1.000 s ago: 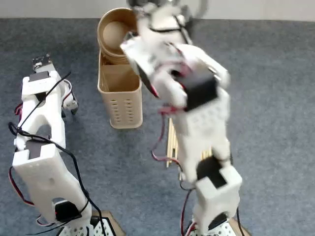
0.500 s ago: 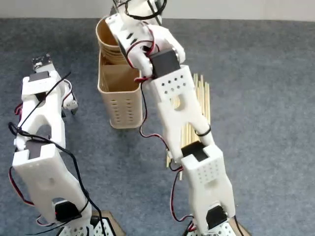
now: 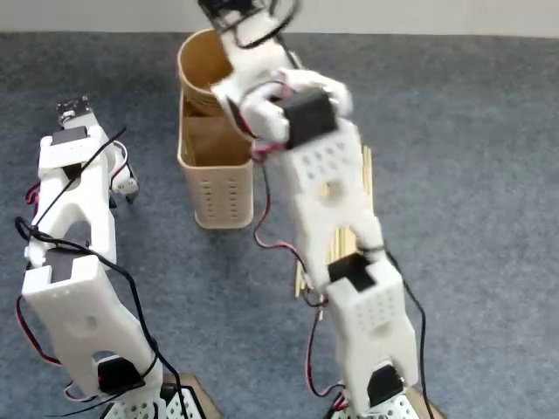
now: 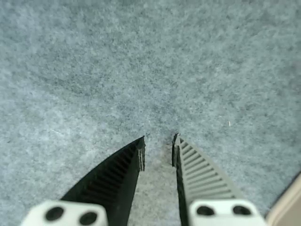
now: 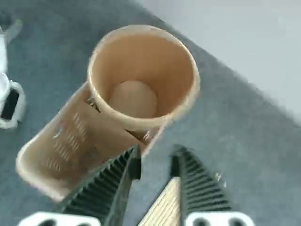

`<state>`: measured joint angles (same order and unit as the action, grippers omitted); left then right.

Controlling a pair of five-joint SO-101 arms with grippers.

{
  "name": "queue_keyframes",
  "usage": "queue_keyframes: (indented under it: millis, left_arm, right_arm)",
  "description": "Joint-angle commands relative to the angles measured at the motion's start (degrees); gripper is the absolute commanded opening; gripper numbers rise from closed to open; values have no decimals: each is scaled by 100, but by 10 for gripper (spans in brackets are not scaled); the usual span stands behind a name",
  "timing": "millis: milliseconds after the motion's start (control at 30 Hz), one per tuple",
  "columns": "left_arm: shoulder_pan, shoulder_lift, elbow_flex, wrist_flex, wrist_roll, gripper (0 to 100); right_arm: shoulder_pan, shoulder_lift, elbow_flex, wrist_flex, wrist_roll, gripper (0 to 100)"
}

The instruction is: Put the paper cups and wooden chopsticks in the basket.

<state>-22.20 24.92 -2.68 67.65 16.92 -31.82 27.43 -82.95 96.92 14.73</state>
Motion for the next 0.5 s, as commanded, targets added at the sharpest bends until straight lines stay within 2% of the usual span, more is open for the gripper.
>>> queue_keyframes:
  millis: [0, 133, 267, 400, 467]
  left_arm:
    - [163, -57, -31, -35, 62, 131]
    - [154, -57, -31, -53, 62, 130]
    - [163, -57, -31, -62, 62, 130]
    - [163, -57, -31, -35, 62, 130]
    - [163, -57, -31, -26, 62, 130]
  right_arm:
    - [497, -989, -760, 426, 35, 4]
    - [1103, -2009, -154, 435, 35, 5]
    - [1684, -3081, 1279, 426, 62, 5]
    - [2281, -3477, 4171, 303, 70, 5]
    - [2396, -3398, 5692, -321, 62, 5]
